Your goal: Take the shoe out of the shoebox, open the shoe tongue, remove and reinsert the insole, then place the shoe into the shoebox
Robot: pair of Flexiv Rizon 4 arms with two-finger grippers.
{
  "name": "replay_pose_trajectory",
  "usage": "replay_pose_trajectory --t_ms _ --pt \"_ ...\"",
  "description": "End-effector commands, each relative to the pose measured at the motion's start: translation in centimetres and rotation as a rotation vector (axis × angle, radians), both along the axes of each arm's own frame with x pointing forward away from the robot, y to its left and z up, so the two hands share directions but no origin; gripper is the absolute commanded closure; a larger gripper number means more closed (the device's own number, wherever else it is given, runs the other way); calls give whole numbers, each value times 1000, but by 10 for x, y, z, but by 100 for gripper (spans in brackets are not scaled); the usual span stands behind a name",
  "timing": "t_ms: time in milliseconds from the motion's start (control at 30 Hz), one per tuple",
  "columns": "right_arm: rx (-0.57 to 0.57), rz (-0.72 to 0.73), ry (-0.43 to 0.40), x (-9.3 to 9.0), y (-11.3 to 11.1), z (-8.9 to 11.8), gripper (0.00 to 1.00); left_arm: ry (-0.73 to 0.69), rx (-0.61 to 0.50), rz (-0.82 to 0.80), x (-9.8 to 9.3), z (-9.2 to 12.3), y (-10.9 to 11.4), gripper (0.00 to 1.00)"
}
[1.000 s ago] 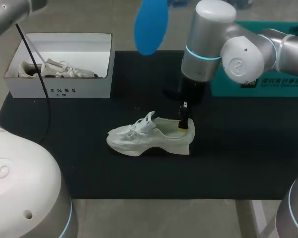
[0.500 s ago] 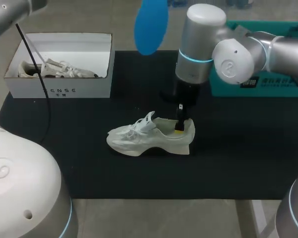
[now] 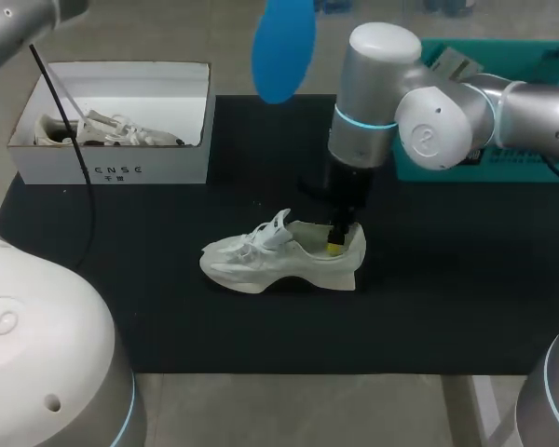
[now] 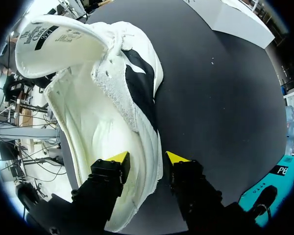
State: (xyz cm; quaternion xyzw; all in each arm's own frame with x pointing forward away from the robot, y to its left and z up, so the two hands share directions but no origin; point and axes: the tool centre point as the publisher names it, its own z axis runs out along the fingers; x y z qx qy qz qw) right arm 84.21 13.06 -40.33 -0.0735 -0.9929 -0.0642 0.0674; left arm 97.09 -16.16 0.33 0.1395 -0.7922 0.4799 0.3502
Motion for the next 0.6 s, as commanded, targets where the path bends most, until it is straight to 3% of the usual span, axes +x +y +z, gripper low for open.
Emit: replay_pose_trajectory --t_ms 33,333,600 --pt "0 -1 -5 -3 2 0 100 -1 -1 1 -1 -1 0 100" --pt "6 6 -24 -5 3 12 100 -1 -1 1 -1 -1 0 100" --pt "-25 -16 -93 -3 -11 60 100 -1 -1 1 -1 -1 0 100"
